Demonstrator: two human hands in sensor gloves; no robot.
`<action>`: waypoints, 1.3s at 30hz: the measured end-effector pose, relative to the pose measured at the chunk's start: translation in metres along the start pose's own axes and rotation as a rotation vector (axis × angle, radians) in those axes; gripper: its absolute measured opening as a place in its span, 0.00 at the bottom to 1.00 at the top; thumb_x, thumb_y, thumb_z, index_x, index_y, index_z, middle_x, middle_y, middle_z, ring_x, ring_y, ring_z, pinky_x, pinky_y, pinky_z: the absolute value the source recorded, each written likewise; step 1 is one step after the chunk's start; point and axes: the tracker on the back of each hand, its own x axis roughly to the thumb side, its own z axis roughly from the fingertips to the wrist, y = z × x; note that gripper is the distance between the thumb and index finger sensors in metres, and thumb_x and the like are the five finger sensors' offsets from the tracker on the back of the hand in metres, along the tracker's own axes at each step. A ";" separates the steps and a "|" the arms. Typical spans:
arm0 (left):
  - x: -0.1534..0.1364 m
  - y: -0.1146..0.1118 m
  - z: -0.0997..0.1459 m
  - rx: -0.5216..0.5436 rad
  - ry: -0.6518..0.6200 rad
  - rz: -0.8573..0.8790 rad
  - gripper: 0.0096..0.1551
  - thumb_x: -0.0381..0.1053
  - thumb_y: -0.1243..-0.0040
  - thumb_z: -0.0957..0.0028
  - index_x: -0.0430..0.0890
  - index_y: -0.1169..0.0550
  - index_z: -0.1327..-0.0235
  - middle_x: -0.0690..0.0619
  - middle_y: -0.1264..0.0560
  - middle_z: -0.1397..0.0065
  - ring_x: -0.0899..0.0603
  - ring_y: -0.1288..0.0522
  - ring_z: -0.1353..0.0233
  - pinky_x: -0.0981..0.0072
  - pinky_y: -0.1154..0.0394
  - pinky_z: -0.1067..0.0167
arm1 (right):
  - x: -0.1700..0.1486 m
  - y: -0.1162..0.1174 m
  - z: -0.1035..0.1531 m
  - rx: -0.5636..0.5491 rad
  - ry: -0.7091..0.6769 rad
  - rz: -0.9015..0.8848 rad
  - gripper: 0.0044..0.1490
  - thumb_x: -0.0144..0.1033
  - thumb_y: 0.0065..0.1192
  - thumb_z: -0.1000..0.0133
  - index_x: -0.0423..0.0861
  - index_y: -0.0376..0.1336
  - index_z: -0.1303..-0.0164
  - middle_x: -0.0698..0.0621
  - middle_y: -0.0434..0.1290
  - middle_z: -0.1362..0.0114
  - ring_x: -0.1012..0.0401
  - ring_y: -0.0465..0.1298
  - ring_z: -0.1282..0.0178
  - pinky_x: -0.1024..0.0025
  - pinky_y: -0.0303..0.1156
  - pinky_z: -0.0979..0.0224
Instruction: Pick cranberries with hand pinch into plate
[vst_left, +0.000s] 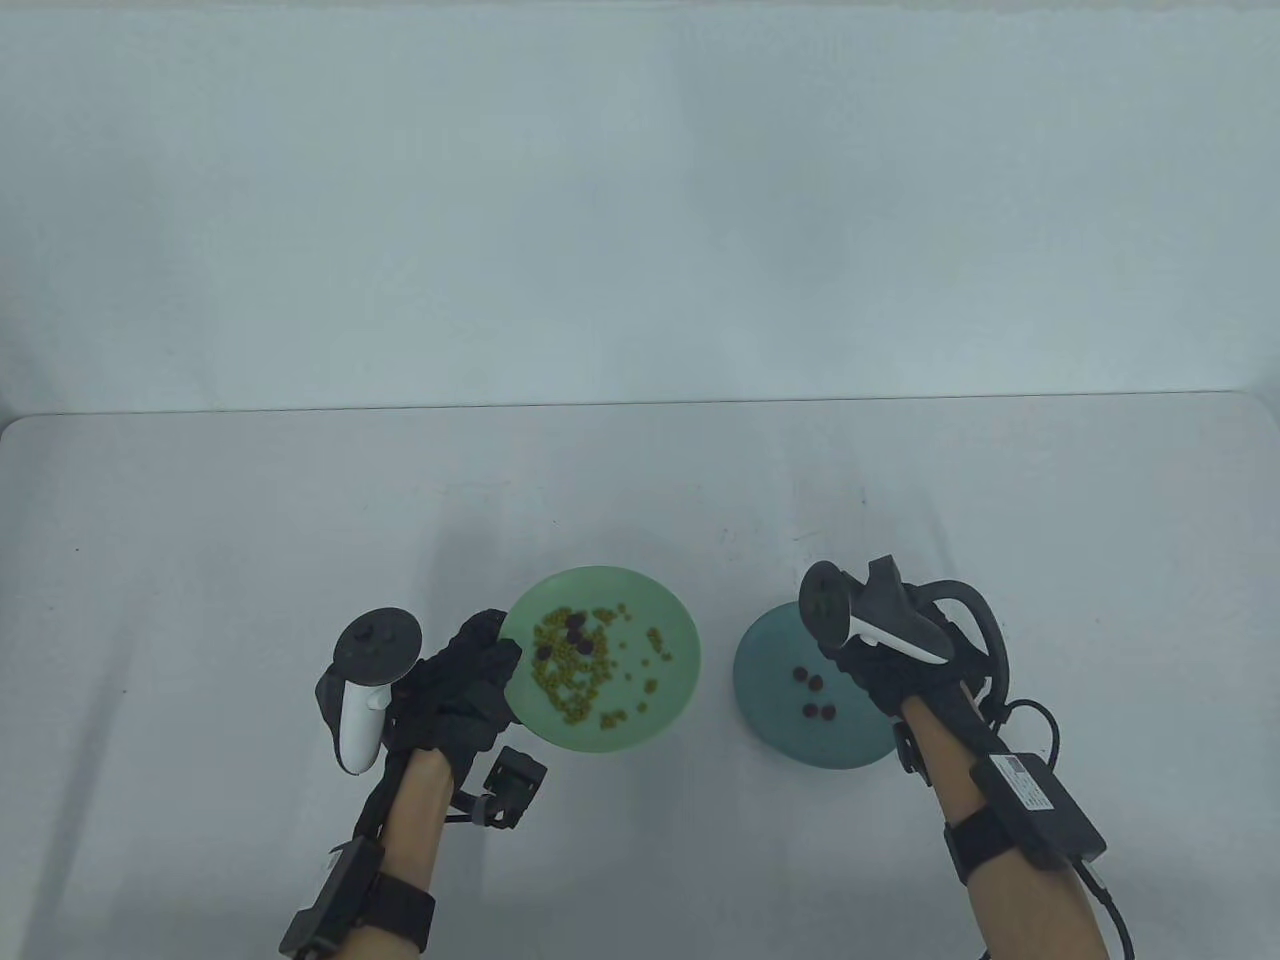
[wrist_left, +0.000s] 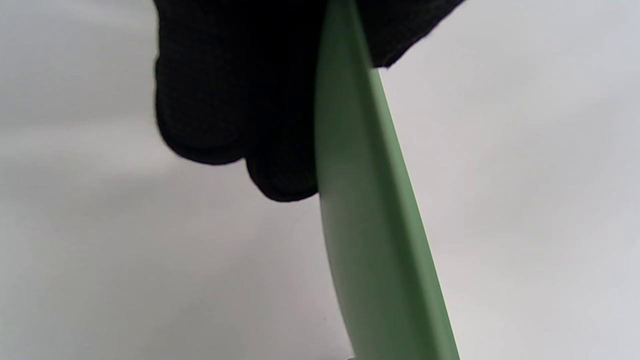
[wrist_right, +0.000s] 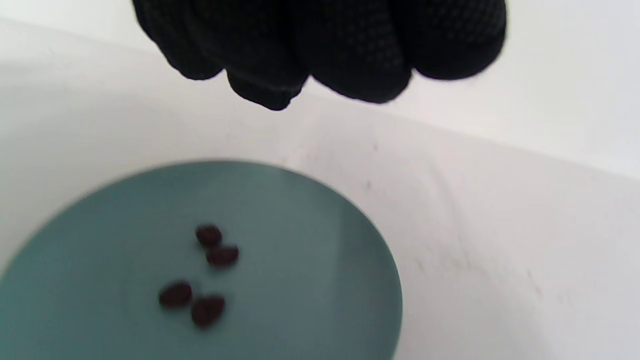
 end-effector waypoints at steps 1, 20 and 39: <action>0.000 0.000 0.000 -0.001 0.000 0.000 0.33 0.41 0.47 0.37 0.32 0.38 0.23 0.38 0.24 0.36 0.45 0.11 0.50 0.58 0.14 0.50 | 0.003 -0.007 0.001 -0.013 -0.010 0.004 0.30 0.53 0.59 0.41 0.48 0.71 0.36 0.64 0.78 0.63 0.68 0.80 0.65 0.68 0.81 0.53; 0.000 -0.001 -0.001 -0.008 -0.007 0.006 0.32 0.41 0.47 0.37 0.32 0.38 0.23 0.38 0.24 0.36 0.45 0.11 0.50 0.58 0.14 0.50 | 0.125 -0.074 0.001 -0.157 -0.295 0.059 0.29 0.53 0.59 0.41 0.52 0.69 0.32 0.64 0.78 0.62 0.68 0.80 0.64 0.68 0.81 0.52; 0.001 -0.001 -0.001 -0.006 -0.007 0.002 0.32 0.41 0.47 0.37 0.32 0.38 0.23 0.38 0.24 0.36 0.45 0.11 0.50 0.58 0.14 0.50 | 0.181 -0.049 -0.006 -0.082 -0.440 0.057 0.28 0.52 0.59 0.41 0.54 0.68 0.32 0.64 0.78 0.62 0.68 0.80 0.64 0.68 0.81 0.51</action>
